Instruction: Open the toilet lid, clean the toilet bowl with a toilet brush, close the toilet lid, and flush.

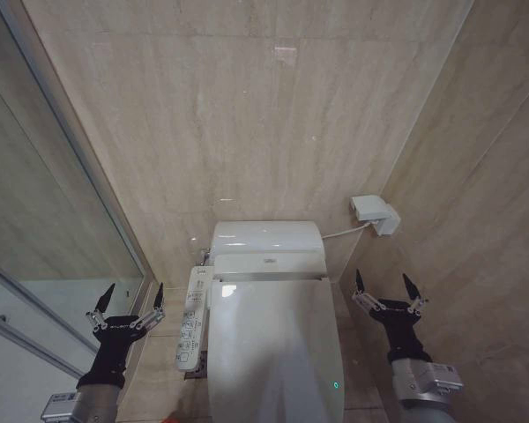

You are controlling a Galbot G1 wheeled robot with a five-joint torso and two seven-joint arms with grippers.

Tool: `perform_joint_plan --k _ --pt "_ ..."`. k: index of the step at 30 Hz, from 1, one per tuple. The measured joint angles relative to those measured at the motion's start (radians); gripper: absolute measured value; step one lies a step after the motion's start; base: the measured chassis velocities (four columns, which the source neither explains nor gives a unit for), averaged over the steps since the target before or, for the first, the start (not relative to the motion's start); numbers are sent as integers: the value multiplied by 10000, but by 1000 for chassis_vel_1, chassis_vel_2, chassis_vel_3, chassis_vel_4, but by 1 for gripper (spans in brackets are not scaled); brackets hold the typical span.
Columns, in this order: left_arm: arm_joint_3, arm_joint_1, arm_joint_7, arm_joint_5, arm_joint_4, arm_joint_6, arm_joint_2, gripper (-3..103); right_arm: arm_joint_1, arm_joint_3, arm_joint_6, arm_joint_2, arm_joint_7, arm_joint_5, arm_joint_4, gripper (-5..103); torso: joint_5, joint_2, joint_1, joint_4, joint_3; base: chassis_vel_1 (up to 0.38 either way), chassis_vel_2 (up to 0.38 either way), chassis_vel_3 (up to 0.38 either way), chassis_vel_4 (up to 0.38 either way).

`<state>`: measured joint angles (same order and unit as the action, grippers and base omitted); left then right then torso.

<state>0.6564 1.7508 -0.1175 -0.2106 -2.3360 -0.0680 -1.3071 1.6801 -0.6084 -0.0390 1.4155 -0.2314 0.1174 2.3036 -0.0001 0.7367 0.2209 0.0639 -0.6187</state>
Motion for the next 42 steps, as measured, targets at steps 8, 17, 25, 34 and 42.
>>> perform_joint_plan --k 8,17,25,34,42 --pt "0 0 0 0 1 0 0 100 0 0 0 0 0 0 0 100 1 -1 1 0 -1 101 -110 -101 111" --pt "0 0 1 0 1 -1 0 100 0 0 0 0 0 0 0 100 0 -1 -2 0 0 225 -228 -223 216" --pt "0 0 0 0 1 -2 0 100 0 0 -1 0 0 0 0 100 1 2 -4 1 2 313 -314 -293 322" --pt "0 2 0 -1 1 -1 -1 100 2 0 0 0 0 0 0 100 -1 6 -10 1 5 359 -368 -354 358" --pt "-1 2 1 -1 0 -2 -1 100 3 0 0 0 0 0 0 100 2 5 -7 0 3 171 -162 -188 173"
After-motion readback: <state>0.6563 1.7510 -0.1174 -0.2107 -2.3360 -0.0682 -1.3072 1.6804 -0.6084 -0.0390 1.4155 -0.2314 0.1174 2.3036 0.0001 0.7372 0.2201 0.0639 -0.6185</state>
